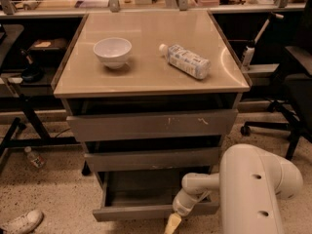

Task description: Open bottom drawer

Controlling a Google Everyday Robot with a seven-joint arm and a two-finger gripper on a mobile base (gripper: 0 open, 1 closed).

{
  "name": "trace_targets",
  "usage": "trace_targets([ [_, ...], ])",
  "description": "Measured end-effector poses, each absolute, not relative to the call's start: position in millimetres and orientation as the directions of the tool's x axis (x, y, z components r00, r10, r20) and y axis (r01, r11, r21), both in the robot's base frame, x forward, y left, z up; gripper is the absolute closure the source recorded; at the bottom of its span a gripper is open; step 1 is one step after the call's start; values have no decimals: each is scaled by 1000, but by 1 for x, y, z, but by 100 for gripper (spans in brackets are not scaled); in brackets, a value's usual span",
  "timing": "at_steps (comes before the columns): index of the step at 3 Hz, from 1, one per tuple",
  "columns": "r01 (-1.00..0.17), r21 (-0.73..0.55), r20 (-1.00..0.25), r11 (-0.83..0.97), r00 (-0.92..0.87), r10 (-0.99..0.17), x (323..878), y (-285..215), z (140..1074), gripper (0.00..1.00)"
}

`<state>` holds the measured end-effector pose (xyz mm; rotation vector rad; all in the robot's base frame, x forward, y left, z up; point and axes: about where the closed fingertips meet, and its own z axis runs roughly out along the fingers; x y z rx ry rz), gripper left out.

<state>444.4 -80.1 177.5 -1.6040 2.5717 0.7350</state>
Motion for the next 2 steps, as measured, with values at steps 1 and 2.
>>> trace_targets([
  [1, -839, 393, -216, 376, -481, -849, 423, -95, 181, 0],
  [2, -839, 393, -216, 376, -481, -850, 423, -94, 181, 0],
])
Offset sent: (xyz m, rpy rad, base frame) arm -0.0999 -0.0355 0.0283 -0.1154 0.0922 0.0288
